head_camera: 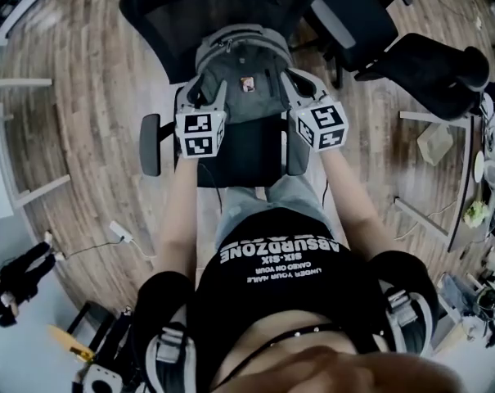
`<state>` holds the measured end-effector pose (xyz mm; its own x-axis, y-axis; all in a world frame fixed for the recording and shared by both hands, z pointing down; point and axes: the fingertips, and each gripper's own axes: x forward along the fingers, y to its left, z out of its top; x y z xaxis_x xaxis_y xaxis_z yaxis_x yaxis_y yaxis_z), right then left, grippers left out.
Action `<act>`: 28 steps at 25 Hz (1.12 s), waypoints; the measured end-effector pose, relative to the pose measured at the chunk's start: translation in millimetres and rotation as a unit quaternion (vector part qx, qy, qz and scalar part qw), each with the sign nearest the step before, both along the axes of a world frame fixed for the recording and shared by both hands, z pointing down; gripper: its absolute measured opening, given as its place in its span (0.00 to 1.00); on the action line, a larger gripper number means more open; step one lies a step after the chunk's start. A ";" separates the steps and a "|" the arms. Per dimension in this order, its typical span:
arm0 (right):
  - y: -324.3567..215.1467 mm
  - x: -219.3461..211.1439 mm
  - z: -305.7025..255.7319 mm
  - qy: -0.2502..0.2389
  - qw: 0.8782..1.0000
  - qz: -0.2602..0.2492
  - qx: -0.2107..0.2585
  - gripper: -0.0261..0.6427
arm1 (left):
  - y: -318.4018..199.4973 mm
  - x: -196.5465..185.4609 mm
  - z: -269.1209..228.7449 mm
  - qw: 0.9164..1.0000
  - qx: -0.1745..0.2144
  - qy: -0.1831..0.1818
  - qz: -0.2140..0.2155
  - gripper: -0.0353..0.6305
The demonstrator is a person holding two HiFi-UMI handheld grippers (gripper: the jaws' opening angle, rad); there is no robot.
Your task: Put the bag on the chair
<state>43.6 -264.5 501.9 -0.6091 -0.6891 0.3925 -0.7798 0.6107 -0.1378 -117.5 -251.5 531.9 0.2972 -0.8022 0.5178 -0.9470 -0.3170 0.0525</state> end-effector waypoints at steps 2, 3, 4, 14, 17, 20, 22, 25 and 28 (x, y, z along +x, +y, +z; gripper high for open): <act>16.7 4.2 -20.1 -0.042 0.999 0.010 0.011 0.07 | 17.4 -0.6 -15.4 1.000 0.008 0.007 0.000 0.30; 24.3 6.4 -29.1 -0.060 0.998 0.015 0.014 0.06 | 25.5 -2.4 -23.6 1.000 0.014 0.010 -0.005 0.26; 31.7 8.6 -37.2 -0.074 0.997 0.021 0.019 0.06 | 33.7 -4.4 -32.5 1.000 0.021 0.014 -0.011 0.20; 116.5 -7.5 -66.0 -0.083 0.996 -0.007 0.020 0.06 | 114.4 5.5 -97.0 0.996 0.061 0.059 -0.015 0.09; 143.5 -23.4 -57.7 -0.070 0.997 -0.038 0.004 0.06 | 129.7 25.2 -102.2 0.995 0.057 0.075 0.014 0.09; 160.5 -34.0 -49.0 -0.059 0.997 -0.047 -0.011 0.06 | 138.9 42.0 -109.1 0.992 0.070 0.092 0.041 0.09; 166.9 -39.3 -45.0 -0.045 0.998 -0.050 -0.013 0.06 | 143.3 47.1 -109.1 0.992 0.071 0.090 0.049 0.09; 172.4 -40.4 -44.0 -0.035 0.998 -0.054 -0.011 0.06 | 151.7 55.1 -104.2 0.993 0.056 0.086 0.065 0.08; 176.3 -36.9 -43.5 -0.029 0.998 -0.052 -0.013 0.06 | 157.7 58.9 -97.0 0.993 0.038 0.087 0.069 0.08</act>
<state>6.7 -88.2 458.4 -0.6988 -0.6113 0.3714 -0.7030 0.6828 -0.1989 -58.7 -93.8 435.0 0.4870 -0.7823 0.3885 -0.8728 -0.4530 0.1819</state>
